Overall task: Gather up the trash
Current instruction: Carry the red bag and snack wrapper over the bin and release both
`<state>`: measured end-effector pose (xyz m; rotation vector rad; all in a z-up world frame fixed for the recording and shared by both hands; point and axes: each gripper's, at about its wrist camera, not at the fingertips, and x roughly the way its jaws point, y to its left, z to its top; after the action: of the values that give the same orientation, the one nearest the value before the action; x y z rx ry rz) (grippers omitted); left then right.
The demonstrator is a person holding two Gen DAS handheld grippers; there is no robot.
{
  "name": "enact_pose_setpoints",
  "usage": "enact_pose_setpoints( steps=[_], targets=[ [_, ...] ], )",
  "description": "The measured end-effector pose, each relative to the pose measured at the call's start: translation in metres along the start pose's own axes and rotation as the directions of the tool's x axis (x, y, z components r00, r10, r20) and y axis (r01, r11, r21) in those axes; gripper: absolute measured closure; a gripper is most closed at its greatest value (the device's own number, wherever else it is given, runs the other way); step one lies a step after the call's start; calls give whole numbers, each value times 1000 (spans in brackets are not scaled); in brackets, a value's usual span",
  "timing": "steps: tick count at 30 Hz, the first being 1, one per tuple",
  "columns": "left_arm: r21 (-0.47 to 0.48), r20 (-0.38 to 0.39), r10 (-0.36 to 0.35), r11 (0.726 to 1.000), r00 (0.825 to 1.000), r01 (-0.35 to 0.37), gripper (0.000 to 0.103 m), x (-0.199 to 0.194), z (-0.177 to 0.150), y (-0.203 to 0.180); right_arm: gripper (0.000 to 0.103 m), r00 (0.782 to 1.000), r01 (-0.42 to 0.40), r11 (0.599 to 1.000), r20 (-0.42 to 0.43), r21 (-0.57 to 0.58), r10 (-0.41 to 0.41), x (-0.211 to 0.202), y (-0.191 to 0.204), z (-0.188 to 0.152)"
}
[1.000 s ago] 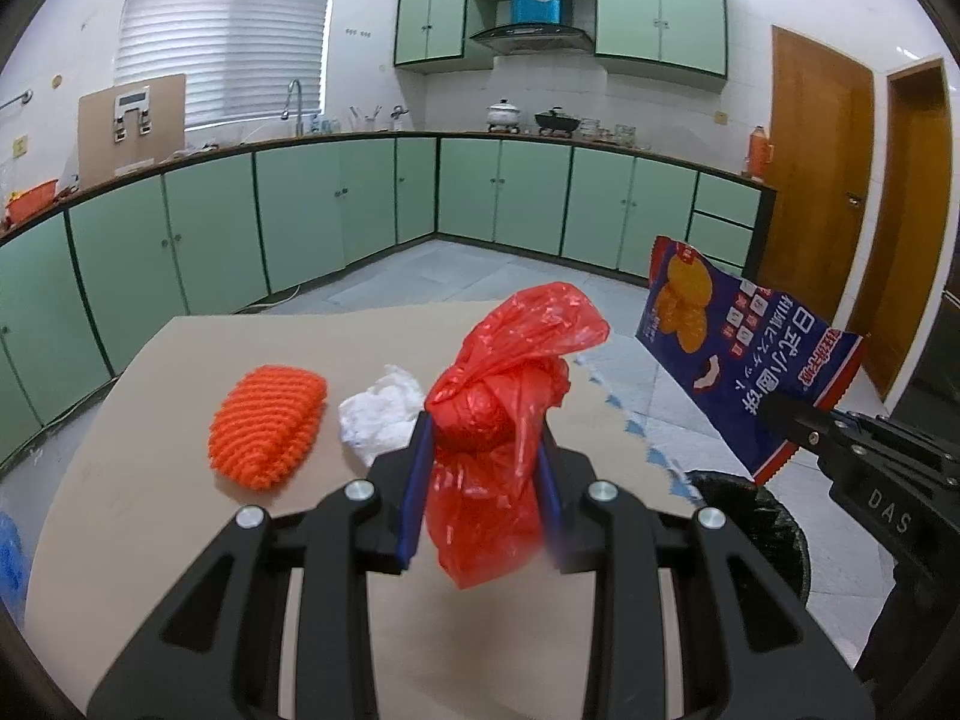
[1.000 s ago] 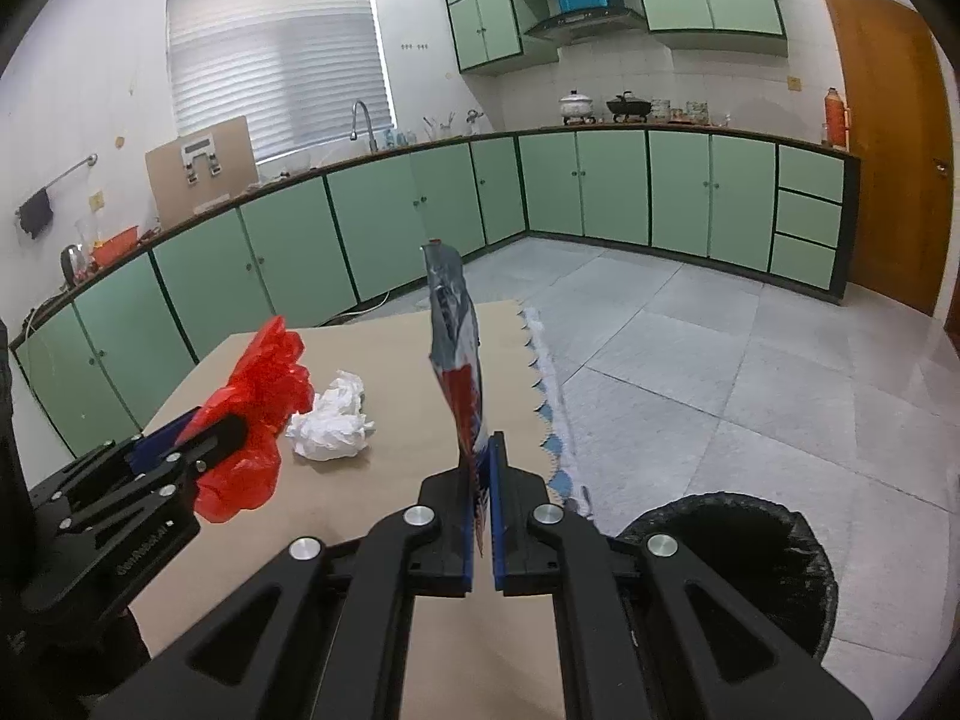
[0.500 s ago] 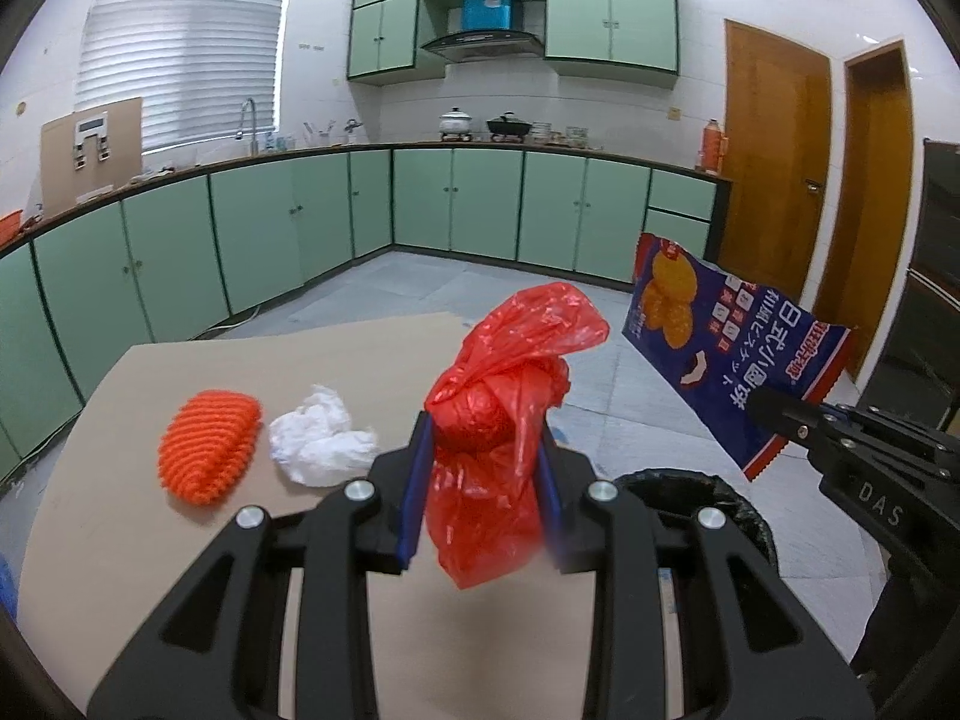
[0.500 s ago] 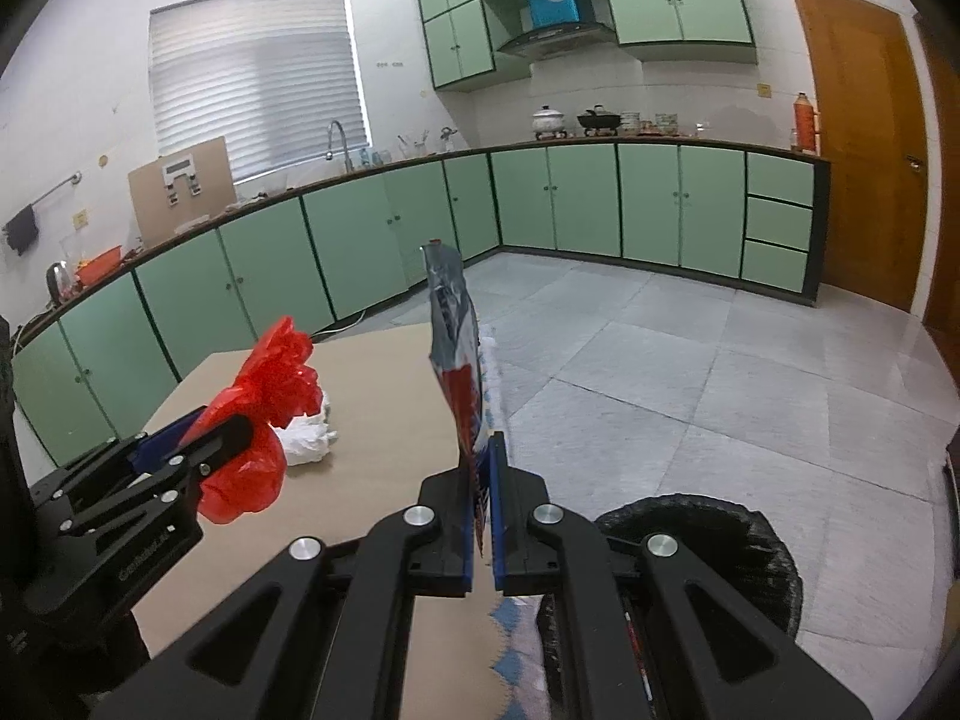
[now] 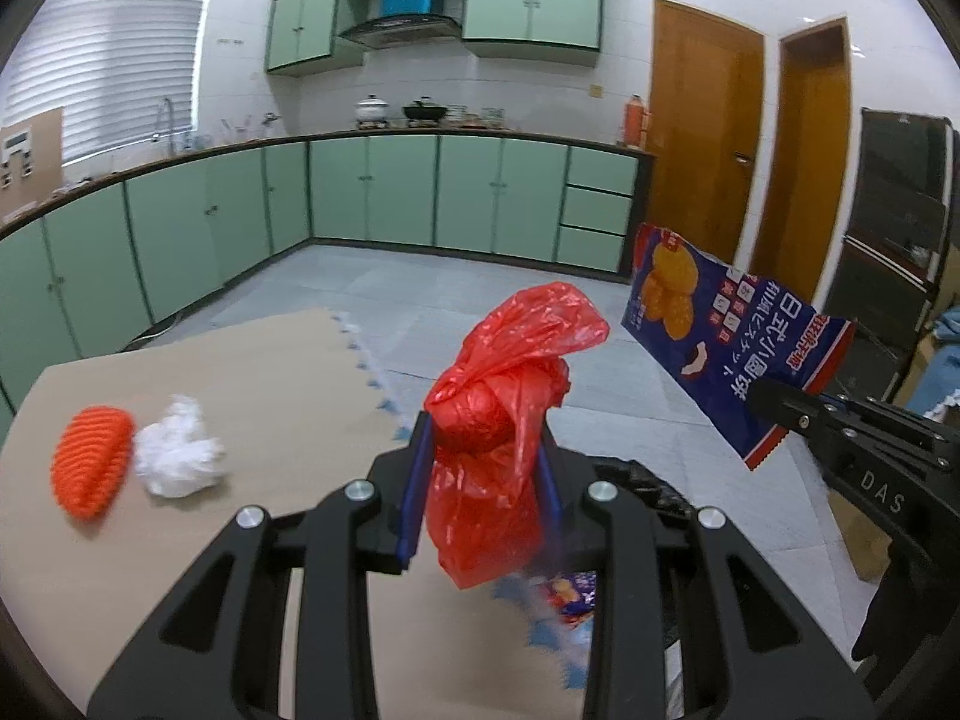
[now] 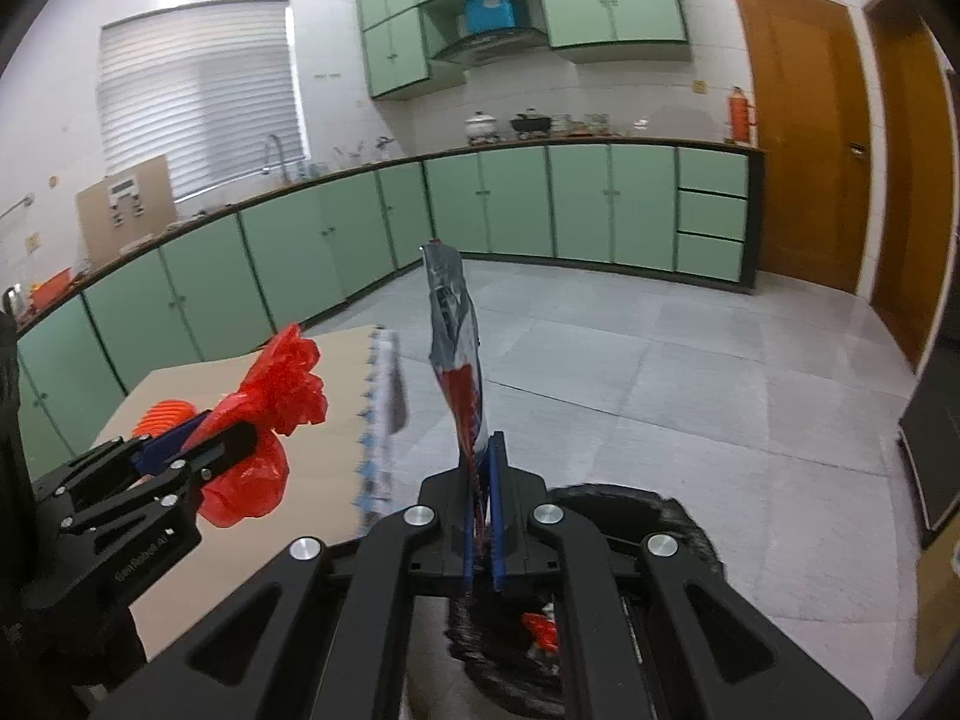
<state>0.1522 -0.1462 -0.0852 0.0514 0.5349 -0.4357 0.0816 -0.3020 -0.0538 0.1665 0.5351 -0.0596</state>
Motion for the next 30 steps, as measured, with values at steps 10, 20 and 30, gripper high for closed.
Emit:
enact_pose_setpoints(
  steps=[10,20,30],
  targets=[
    [46,-12,-65,997,998,66,73,40,-9,-56,99,990,139,990,-15,30,-139,0,-68,-23],
    [66,-89,-89,993,992,95,73,93,-23,-91,99,980,184,981,-89,63,-178,28,-112,-48],
    [28,-198,-136,989,971,145,68,134,-34,-98,99,974,182,978,-152,100,-166,62,-137,-69]
  ],
)
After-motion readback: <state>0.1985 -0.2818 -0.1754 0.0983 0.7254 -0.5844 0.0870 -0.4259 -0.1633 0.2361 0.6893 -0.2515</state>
